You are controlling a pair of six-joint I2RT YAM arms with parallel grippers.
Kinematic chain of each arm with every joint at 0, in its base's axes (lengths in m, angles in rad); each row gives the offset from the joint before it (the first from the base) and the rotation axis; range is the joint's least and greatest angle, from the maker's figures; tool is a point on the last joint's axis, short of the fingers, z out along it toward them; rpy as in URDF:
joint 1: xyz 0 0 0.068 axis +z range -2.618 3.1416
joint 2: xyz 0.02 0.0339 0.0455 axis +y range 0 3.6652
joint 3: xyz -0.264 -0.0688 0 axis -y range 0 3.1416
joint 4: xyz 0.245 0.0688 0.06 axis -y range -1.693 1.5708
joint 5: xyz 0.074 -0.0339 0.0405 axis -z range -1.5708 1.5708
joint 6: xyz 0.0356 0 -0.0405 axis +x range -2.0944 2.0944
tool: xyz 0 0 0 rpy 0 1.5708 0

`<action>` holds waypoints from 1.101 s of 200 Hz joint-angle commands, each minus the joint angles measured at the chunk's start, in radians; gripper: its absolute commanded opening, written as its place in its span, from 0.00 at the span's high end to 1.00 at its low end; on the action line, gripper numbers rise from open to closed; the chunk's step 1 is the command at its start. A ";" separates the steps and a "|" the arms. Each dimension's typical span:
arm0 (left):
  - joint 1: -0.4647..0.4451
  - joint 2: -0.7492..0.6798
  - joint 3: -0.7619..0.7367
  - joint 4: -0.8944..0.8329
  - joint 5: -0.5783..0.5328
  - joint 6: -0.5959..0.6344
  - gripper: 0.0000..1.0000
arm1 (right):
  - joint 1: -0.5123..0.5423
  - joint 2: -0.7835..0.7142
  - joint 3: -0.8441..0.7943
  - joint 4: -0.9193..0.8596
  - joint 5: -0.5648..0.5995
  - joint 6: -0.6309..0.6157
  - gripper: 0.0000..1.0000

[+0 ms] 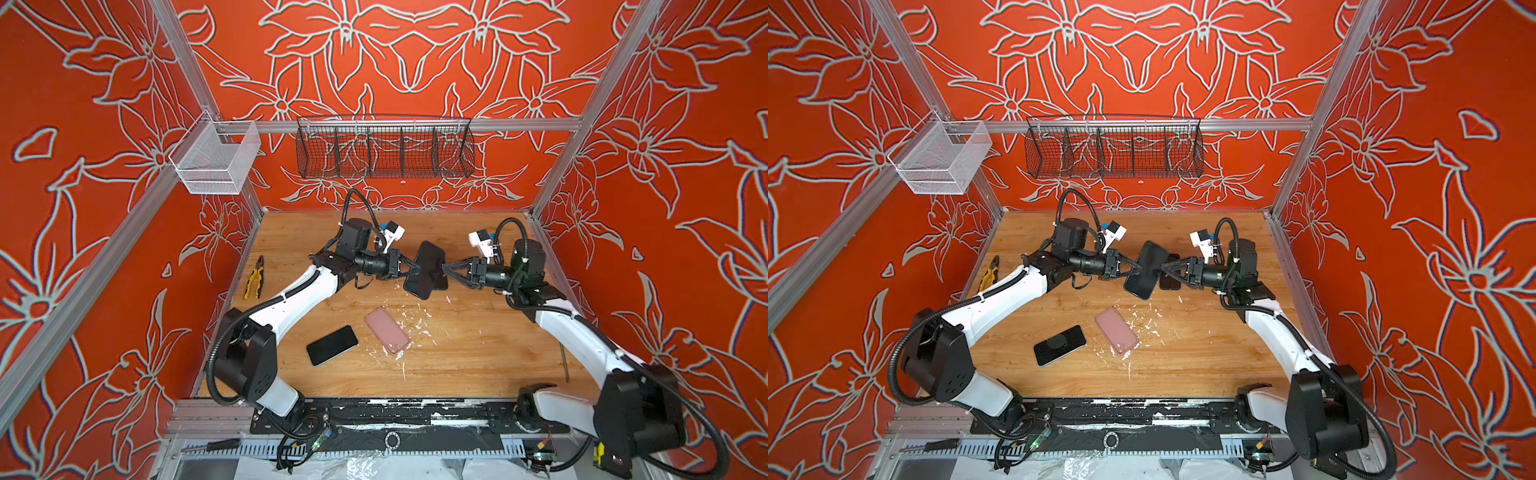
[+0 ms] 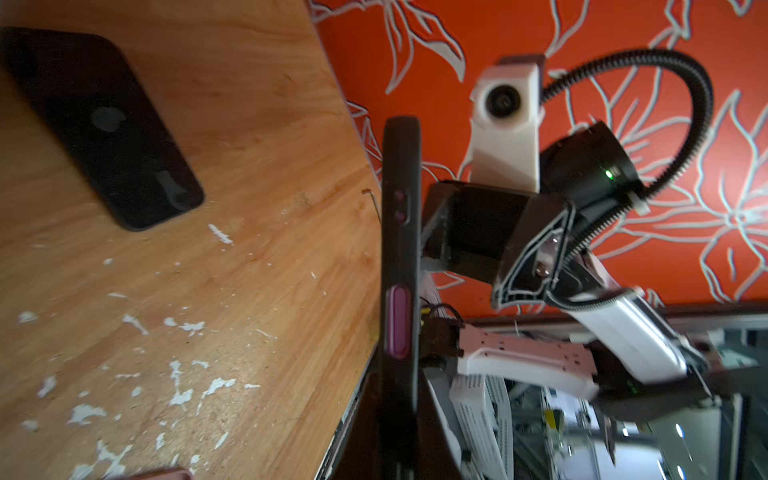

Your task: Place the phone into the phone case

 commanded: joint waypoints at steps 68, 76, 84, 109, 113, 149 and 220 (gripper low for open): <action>0.022 0.030 -0.089 0.177 -0.424 -0.196 1.00 | -0.024 -0.107 0.084 -0.508 0.452 -0.279 0.43; 0.022 0.057 -0.087 0.193 -0.429 -0.203 1.00 | -0.024 -0.106 0.077 -0.502 0.448 -0.273 0.43; 0.022 0.086 -0.083 0.214 -0.428 -0.212 1.00 | -0.022 -0.106 0.070 -0.495 0.446 -0.267 0.44; 0.022 0.190 -0.053 0.257 -0.417 -0.206 1.00 | -0.024 -0.098 0.046 -0.482 0.442 -0.251 0.43; 0.022 0.207 -0.046 0.262 -0.418 -0.200 1.00 | -0.024 -0.096 0.045 -0.482 0.442 -0.249 0.43; 0.022 0.333 -0.024 0.342 -0.408 -0.180 1.00 | -0.023 -0.099 0.030 -0.473 0.435 -0.240 0.44; 0.030 0.484 0.039 0.372 -0.396 -0.146 1.00 | -0.023 -0.098 0.018 -0.457 0.424 -0.228 0.43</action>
